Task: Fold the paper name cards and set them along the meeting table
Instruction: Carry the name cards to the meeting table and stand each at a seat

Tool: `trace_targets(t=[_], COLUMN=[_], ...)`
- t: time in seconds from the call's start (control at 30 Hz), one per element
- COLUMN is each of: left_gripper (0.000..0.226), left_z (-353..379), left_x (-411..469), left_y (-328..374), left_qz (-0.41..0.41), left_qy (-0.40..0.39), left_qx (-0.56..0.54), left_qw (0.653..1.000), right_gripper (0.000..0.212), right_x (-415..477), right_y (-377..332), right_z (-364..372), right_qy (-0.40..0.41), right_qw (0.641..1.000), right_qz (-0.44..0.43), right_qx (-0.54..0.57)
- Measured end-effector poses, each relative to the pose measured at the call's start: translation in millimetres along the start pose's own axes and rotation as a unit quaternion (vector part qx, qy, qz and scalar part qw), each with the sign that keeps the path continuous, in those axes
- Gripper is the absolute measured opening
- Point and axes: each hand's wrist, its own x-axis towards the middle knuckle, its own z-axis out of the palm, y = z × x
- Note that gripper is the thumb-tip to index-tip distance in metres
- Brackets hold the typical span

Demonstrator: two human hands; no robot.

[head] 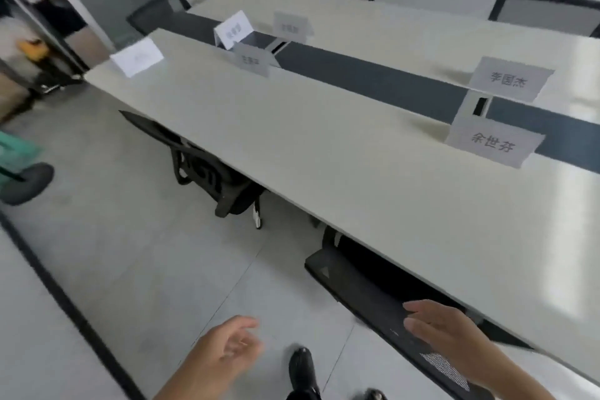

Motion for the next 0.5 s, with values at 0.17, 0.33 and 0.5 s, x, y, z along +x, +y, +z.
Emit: trace_targets(t=[0.17, 0.33, 0.5], left_gripper=[0.029, 0.027, 0.042], left_z=[-55.7, -127.2, -216.4], left_x=[-36.4, -57.2, -77.2], left_y=[-51.2, -124.6, -191.6], left_qz=[0.004, -0.011, -0.056], left_qy=[0.103, 0.157, 0.273], left_qx=[-0.1, -0.173, -0.29], left_qw=[0.99, 0.972, 0.916], right_gripper=[0.023, 0.022, 0.017], right_x=[24.9, 58.0, 84.7], right_y=[-107.7, -192.8, -272.0], right_z=[55.1, 148.1, 243.9], right_qy=[-0.04, -0.076, -0.12], right_qw=[0.995, 0.99, 0.983], right_qz=[-0.081, -0.11, -0.132], right_qx=[-0.032, -0.044, -0.046])
